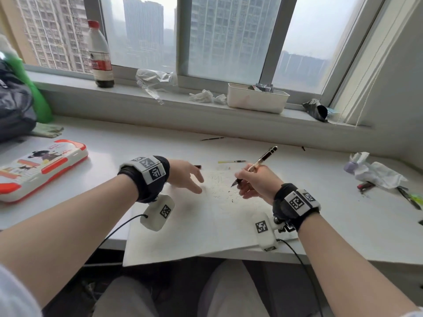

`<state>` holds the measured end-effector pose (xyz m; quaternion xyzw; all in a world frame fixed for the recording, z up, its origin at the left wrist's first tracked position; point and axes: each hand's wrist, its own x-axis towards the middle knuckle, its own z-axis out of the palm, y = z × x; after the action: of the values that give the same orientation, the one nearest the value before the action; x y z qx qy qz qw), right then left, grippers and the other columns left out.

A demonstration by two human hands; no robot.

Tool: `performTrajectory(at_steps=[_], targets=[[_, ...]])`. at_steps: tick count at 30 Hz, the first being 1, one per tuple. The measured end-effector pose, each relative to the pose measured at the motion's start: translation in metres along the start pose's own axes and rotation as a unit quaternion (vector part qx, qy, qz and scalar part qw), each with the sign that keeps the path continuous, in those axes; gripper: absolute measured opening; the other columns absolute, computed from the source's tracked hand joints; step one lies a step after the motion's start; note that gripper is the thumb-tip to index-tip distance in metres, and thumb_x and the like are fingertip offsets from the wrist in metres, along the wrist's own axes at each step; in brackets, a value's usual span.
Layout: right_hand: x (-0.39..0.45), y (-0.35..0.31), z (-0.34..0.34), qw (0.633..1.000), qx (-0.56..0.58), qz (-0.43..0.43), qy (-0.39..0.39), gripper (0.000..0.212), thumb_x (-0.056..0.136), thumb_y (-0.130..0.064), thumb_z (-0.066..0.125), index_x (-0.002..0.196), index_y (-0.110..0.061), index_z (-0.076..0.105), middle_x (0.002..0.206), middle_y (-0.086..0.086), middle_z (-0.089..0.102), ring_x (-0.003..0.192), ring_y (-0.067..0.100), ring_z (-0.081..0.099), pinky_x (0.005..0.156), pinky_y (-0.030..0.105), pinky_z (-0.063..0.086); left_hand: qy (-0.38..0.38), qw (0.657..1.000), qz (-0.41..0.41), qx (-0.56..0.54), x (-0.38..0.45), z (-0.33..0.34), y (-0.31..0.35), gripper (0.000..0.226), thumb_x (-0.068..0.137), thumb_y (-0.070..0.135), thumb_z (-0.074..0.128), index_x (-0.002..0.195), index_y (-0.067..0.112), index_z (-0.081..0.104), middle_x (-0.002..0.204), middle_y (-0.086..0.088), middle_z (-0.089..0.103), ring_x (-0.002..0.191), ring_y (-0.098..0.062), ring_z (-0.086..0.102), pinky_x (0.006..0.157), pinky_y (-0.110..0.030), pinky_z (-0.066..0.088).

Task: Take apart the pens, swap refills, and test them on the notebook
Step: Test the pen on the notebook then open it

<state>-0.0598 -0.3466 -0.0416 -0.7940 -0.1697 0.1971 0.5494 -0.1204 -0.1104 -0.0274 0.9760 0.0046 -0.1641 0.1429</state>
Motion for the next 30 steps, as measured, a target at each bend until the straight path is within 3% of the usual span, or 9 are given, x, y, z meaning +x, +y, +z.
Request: performTrajectory(at_steps=[3, 6, 9, 18, 25, 30], targets=[[-0.017, 0.013, 0.002, 0.998, 0.054, 0.025, 0.012, 0.014, 0.088, -0.014, 0.067, 0.084, -0.010, 0.054, 0.069, 0.010, 0.068, 0.056, 0.021, 0.065, 0.050, 0.029, 0.054, 0.002, 1.000, -0.016, 0.007, -0.003, 0.010, 0.000, 0.050, 0.079, 0.048, 0.072, 0.126, 0.039, 0.058, 0.127, 0.001, 0.057, 0.100, -0.015, 0.054, 0.095, -0.031, 0.046], [-0.029, 0.026, 0.007, 0.997, 0.050, 0.048, 0.026, 0.013, 0.086, -0.013, 0.069, 0.086, -0.007, 0.057, 0.077, 0.014, 0.069, 0.056, 0.020, 0.065, 0.051, 0.028, 0.054, 0.003, 0.999, -0.037, -0.017, -0.006, 0.014, 0.001, 0.056, 0.072, 0.043, 0.080, 0.124, 0.041, 0.059, 0.130, 0.001, 0.053, 0.115, -0.021, 0.053, 0.099, -0.042, 0.049], [-0.032, 0.032, 0.009, 0.997, 0.041, 0.058, 0.030, 0.011, 0.083, -0.013, 0.071, 0.084, -0.007, 0.062, 0.079, 0.016, 0.072, 0.056, 0.018, 0.065, 0.051, 0.026, 0.052, 0.006, 0.999, -0.045, -0.026, -0.010, 0.015, 0.002, 0.059, 0.069, 0.040, 0.083, 0.123, 0.043, 0.059, 0.132, 0.001, 0.051, 0.118, -0.023, 0.053, 0.097, -0.044, 0.051], [-0.030, 0.034, 0.005, 0.995, 0.013, 0.091, 0.023, 0.015, 0.083, -0.008, 0.072, 0.075, -0.010, 0.059, 0.065, 0.016, 0.070, 0.046, 0.020, 0.059, 0.040, 0.024, 0.045, -0.002, 0.998, -0.056, -0.025, -0.010, 0.015, -0.002, 0.061, 0.070, 0.039, 0.082, 0.125, 0.047, 0.056, 0.138, 0.000, 0.050, 0.123, -0.022, 0.050, 0.102, -0.042, 0.046], [-0.031, 0.036, 0.000, 0.993, 0.013, 0.087, 0.078, 0.013, 0.084, -0.005, 0.064, 0.074, -0.009, 0.056, 0.061, 0.013, 0.068, 0.044, 0.018, 0.057, 0.041, 0.026, 0.045, -0.015, 0.998, -0.055, -0.035, -0.009, 0.011, -0.004, 0.062, 0.071, 0.033, 0.083, 0.125, 0.046, 0.057, 0.143, -0.003, 0.047, 0.128, -0.024, 0.047, 0.103, -0.046, 0.047], [-0.036, 0.033, 0.005, 0.998, -0.038, 0.052, 0.008, 0.016, 0.083, -0.017, 0.074, 0.073, -0.013, 0.063, 0.074, 0.012, 0.075, 0.045, 0.012, 0.059, 0.042, 0.020, 0.044, -0.020, 0.998, -0.050, -0.032, -0.008, 0.011, -0.004, 0.062, 0.073, 0.032, 0.082, 0.127, 0.044, 0.056, 0.144, -0.003, 0.046, 0.130, -0.024, 0.046, 0.106, -0.044, 0.043]])
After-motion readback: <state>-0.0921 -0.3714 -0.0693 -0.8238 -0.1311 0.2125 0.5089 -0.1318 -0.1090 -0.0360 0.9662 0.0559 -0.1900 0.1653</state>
